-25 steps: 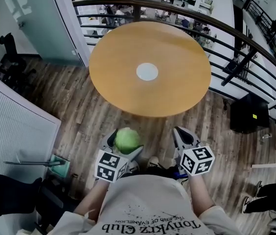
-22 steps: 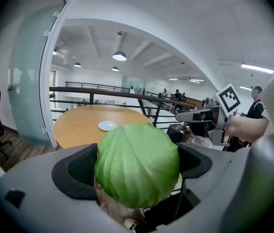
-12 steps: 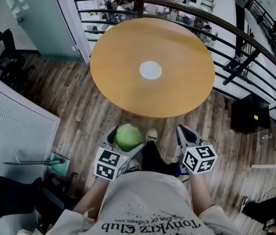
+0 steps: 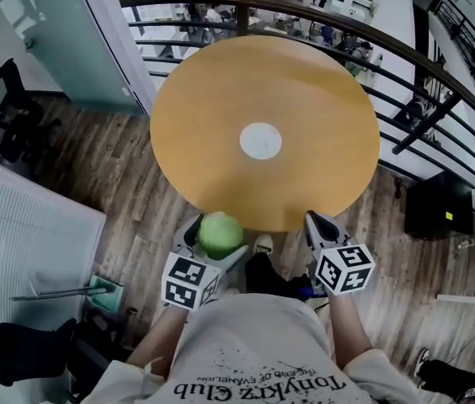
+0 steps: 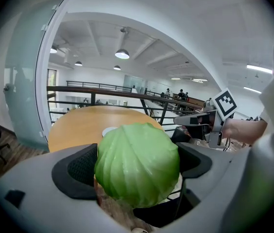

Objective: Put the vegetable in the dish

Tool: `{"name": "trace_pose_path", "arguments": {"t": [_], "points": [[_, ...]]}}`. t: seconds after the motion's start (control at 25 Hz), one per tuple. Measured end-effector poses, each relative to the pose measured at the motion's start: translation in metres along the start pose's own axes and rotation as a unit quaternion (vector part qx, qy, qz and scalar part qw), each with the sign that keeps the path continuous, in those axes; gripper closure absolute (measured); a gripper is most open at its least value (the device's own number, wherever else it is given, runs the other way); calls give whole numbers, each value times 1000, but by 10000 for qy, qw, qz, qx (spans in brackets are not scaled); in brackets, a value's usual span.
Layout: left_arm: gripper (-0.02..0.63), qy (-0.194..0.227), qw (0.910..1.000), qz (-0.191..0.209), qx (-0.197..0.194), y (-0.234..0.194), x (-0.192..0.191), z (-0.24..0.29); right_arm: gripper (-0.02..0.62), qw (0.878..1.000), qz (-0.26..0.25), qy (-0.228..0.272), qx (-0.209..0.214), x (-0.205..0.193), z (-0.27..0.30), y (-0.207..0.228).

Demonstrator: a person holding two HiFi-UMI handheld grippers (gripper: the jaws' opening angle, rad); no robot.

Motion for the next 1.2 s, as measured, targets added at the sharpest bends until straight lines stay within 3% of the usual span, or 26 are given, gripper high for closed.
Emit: {"name": "trace_pose_path", "arguments": {"t": [0.4, 0.68, 1.2], "points": [[115, -80, 9999, -8, 91, -41, 72, 81, 569, 9995, -169, -103, 253, 71, 77, 58], [115, -122, 9998, -74, 171, -54, 104, 129, 569, 9989, -139, -278, 354, 86, 113, 102], [115, -450, 9988, -189, 36, -86, 113, 156, 569, 9990, 138, -360, 230, 95, 145, 110]]}}
Point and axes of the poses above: the fingertips, and each gripper's own axes: z forward along the fingers, y to its right, x out of its top, the point moved 10 cm from there along -z, backward along the fingers, and after that the axes turned 6 degrees about -x, right-handed, at the moved point
